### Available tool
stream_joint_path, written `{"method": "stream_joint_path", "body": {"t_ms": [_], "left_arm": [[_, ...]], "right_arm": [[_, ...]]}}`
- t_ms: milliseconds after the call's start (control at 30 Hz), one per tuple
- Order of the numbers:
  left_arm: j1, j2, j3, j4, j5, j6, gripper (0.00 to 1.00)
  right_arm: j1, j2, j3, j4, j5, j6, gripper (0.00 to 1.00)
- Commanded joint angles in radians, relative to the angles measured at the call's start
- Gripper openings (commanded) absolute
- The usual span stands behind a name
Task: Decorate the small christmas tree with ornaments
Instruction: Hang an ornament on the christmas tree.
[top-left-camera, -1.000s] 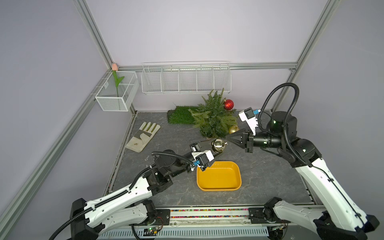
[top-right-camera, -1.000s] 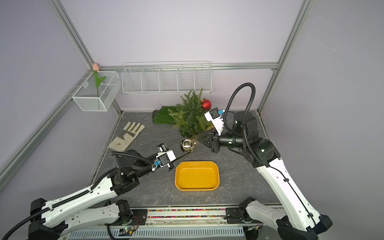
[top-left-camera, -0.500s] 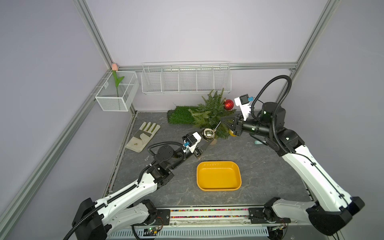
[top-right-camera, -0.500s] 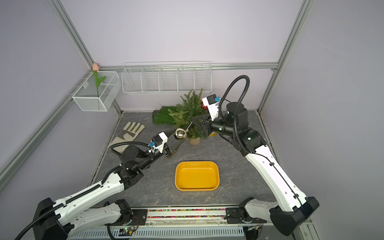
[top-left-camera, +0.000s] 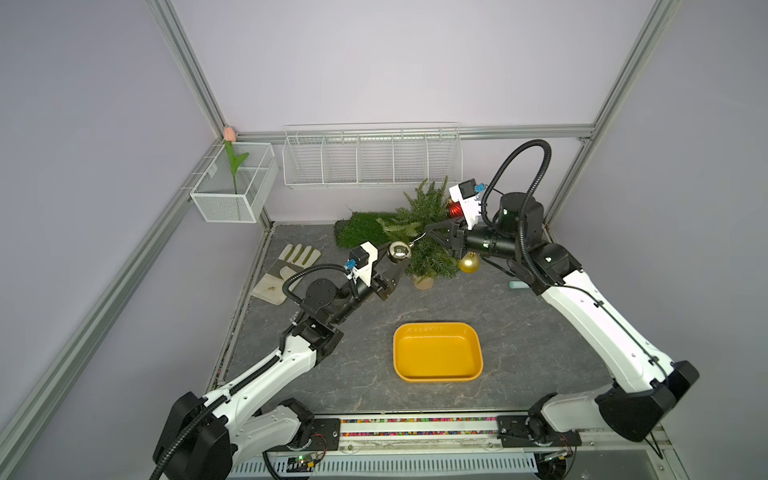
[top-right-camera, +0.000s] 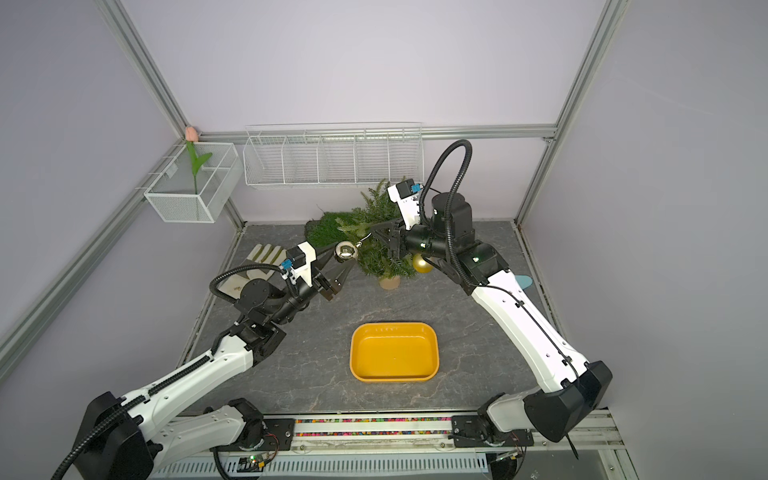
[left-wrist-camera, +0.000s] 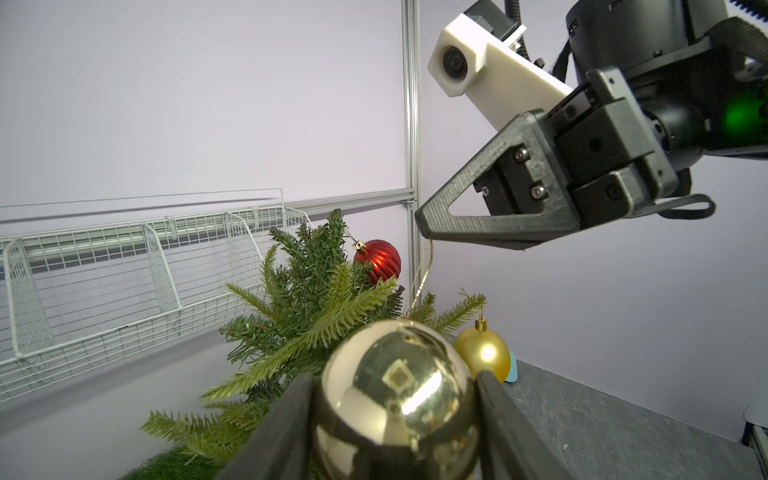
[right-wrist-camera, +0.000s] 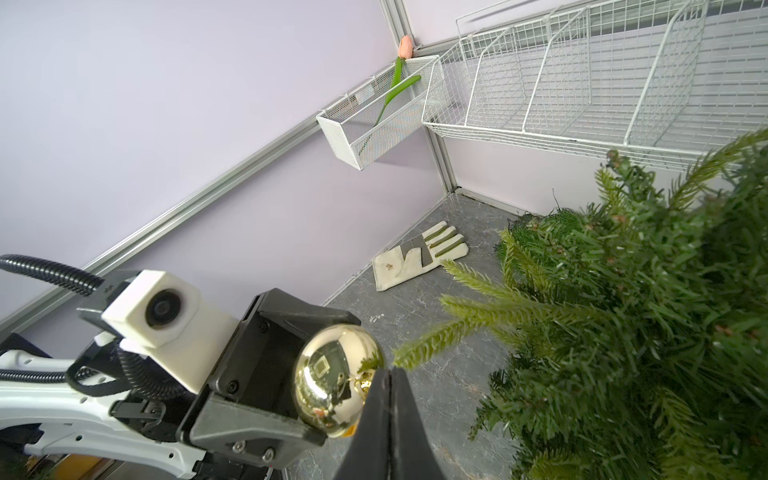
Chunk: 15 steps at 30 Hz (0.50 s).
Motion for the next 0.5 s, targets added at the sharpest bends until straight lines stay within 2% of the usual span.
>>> {"method": "stream_joint_path", "body": {"t_ms": [0,467], "left_arm": [[0.013,0.013,-0.004,0.046,0.049,-0.058,0.43],[0.024,0.047,0.039,0.024,0.065,-0.056,0.42]], "right_arm": [[0.006,0.017,0.034,0.02,0.008,-0.016,0.07],[0.016,0.037,0.052,-0.013,0.02,-0.043,0.07]]}}
